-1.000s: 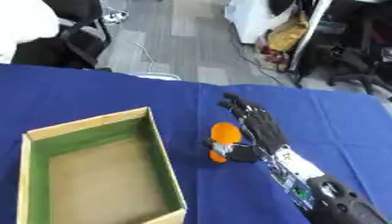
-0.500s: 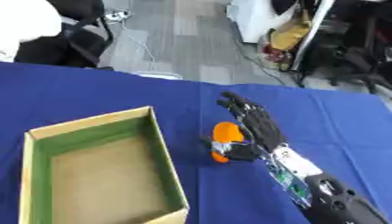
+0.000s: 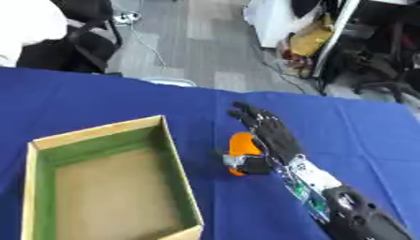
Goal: Pick up objects on the table and place them in the box.
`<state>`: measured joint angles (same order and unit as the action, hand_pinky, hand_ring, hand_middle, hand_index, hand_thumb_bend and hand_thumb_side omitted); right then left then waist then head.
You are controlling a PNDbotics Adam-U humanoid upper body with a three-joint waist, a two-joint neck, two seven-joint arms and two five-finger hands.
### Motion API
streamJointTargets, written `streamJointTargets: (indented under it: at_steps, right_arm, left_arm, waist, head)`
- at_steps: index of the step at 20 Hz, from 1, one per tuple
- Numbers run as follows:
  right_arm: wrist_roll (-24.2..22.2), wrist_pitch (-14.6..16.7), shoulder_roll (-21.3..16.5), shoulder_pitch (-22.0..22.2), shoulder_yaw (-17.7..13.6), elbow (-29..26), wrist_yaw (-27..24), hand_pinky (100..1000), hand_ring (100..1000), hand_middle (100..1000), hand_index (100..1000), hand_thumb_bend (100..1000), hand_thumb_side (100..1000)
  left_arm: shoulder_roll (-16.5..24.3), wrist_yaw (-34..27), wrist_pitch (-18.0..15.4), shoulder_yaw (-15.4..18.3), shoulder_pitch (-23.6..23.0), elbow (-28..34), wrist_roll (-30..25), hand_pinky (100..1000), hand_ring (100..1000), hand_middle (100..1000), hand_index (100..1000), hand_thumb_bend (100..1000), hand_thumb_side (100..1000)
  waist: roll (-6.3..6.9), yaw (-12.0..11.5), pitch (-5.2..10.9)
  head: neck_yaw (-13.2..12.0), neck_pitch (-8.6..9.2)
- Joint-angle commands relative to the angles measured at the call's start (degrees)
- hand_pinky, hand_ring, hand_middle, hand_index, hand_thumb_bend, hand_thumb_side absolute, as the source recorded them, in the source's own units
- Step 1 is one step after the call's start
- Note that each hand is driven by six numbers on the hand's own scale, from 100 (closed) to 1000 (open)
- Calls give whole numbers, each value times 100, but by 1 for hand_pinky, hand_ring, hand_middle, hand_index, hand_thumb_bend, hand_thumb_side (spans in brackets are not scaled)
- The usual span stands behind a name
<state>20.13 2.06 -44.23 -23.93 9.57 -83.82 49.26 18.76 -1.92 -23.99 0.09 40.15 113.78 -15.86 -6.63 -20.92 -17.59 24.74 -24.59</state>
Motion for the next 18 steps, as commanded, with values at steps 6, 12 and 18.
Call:
streamJointTargets:
  at_steps: [6,12,18]
  right_arm:
    - [-14,44,-82,-88,-39,38,84,787,831,905,889,602,1000]
    - [-34,60,-40,-25,-30,98,121,786,831,905,890,603,1000]
    - [-49,80,-49,-3,-16,105,182,759,830,905,889,601,1000]
  left_arm:
    - [41,-41,-3,-10,97,81,-13,984,856,879,801,180,868]
    - [45,-50,-4,-7,101,81,-9,983,856,879,801,180,868]
    - [41,-51,-8,-12,105,81,-14,983,856,879,801,179,868]
  waist:
    - [26,-4,75]
    - [28,1,73]
    - [29,-6,66]
  head:
    - [-38,31]
    - [-62,25]
    - [-65,22]
